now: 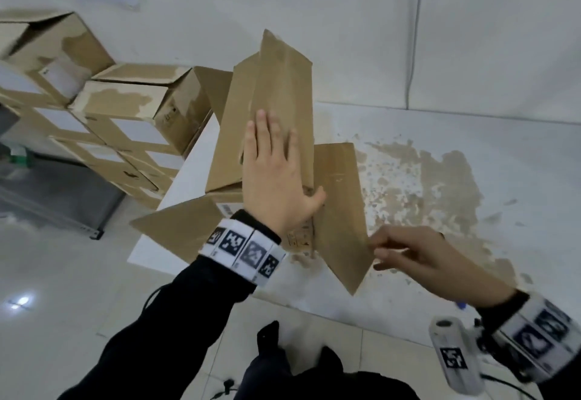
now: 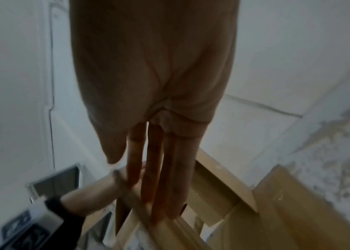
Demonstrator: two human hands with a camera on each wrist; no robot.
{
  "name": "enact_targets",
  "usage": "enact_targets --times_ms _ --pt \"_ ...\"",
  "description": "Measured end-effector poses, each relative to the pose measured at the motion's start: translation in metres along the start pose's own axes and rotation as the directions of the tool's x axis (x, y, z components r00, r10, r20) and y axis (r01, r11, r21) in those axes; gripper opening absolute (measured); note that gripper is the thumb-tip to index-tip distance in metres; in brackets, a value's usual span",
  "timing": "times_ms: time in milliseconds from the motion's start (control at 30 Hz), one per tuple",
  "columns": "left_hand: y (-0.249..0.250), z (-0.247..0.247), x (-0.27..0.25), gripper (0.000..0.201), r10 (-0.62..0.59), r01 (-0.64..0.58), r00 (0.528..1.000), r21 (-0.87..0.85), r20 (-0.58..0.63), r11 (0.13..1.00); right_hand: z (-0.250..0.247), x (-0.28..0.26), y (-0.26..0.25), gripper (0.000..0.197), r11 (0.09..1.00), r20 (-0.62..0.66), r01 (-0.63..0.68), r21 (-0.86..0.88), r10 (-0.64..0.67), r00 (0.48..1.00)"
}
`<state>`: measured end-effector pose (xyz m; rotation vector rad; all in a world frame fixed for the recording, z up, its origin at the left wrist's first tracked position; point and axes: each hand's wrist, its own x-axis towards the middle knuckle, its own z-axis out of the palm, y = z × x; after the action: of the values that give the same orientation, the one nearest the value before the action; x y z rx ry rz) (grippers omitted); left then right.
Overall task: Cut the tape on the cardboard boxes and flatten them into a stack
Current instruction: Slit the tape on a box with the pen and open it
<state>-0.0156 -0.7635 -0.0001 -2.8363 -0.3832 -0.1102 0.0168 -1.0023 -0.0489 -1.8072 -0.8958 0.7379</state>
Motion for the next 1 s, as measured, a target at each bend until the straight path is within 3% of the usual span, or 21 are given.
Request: enact_targets --times_ms 67,133,200,267,300,367,433,567,667,700,767,800,833,900,933,967,1000 --pt "-0.008 0.001 -0.010 0.096 0.014 -0.015 0.999 -0.029 -0.037 0.999 -0.009 0.023 -0.002 0.025 0.999 -0.036 -0.023 0.023 0.024 0.999" --pt "-0.017 0.003 -0.023 0.095 0.033 -0.036 0.997 -0.041 -0.076 0.998 -0.028 0.073 0.004 0.029 0.995 -0.237 -0.059 -0.082 0.038 0.971" --pt "-0.024 0.008 -0.037 0.092 0.079 -0.087 0.991 -0.060 -0.111 0.994 -0.040 0.136 0.007 0.057 0.971 -0.351 -0.147 -0.187 0.074 0.933" --pt "-0.030 0.011 -0.045 0.090 0.117 -0.126 0.984 -0.056 -0.136 0.990 -0.032 0.194 0.006 0.080 0.913 -0.359 -0.187 -0.363 0.048 0.932" --pt "-0.034 0.011 -0.048 0.090 0.129 -0.137 0.982 -0.045 -0.139 0.990 -0.023 0.216 0.004 0.079 0.882 -0.345 -0.184 -0.434 0.026 0.938" --pt "-0.043 0.012 -0.049 0.090 0.138 -0.143 0.982 -0.031 -0.128 0.989 -0.009 0.238 0.001 0.057 0.849 -0.352 -0.174 -0.498 -0.015 0.936" --pt "-0.053 0.013 -0.046 0.090 0.135 -0.138 0.983 -0.023 -0.122 0.990 -0.016 0.238 0.009 0.037 0.841 -0.398 -0.176 -0.511 -0.050 0.916" --pt "-0.057 0.018 -0.044 0.082 0.105 -0.114 0.978 -0.037 -0.181 0.993 -0.087 0.215 0.051 0.023 0.877 -0.488 -0.223 -0.425 -0.015 0.873" --pt "-0.050 0.022 -0.042 0.077 0.109 -0.128 0.968 -0.070 -0.227 0.989 -0.119 0.201 0.058 0.032 0.933 -0.641 -0.299 -0.199 0.107 0.760" --pt "-0.048 0.023 -0.037 0.077 0.115 -0.136 0.965 -0.078 -0.234 0.988 -0.116 0.192 0.052 0.040 0.950 -0.700 -0.274 -0.151 0.093 0.709" --pt "-0.045 0.027 -0.020 0.078 0.127 -0.150 0.962 -0.079 -0.242 0.985 -0.087 0.156 0.029 0.051 0.994 -0.765 -0.071 -0.088 -0.021 0.644" --pt "-0.043 0.029 -0.009 0.078 0.133 -0.156 0.962 -0.077 -0.239 0.985 -0.062 0.133 0.018 0.051 0.998 -0.742 0.063 -0.026 -0.061 0.668" --pt "-0.040 0.032 0.004 0.079 0.139 -0.160 0.964 -0.076 -0.228 0.984 -0.032 0.109 0.012 0.049 0.987 -0.676 0.149 0.066 -0.066 0.734" --pt "-0.031 0.039 0.030 0.081 0.152 -0.166 0.972 -0.069 -0.178 0.984 0.031 0.072 0.011 0.048 0.954 -0.461 0.094 0.284 0.050 0.886" --pt "-0.025 0.044 0.043 0.081 0.161 -0.171 0.976 -0.062 -0.148 0.983 0.055 0.064 0.017 0.048 0.938 -0.389 0.018 0.345 0.126 0.913" --pt "-0.020 0.049 0.054 0.081 0.180 -0.188 0.976 -0.056 -0.123 0.981 0.073 0.065 0.023 0.045 0.929 -0.386 -0.040 0.368 0.192 0.902" --pt "-0.016 0.056 0.065 0.081 0.211 -0.217 0.972 -0.056 -0.104 0.975 0.082 0.071 0.032 0.040 0.926 -0.450 -0.096 0.366 0.266 0.853"
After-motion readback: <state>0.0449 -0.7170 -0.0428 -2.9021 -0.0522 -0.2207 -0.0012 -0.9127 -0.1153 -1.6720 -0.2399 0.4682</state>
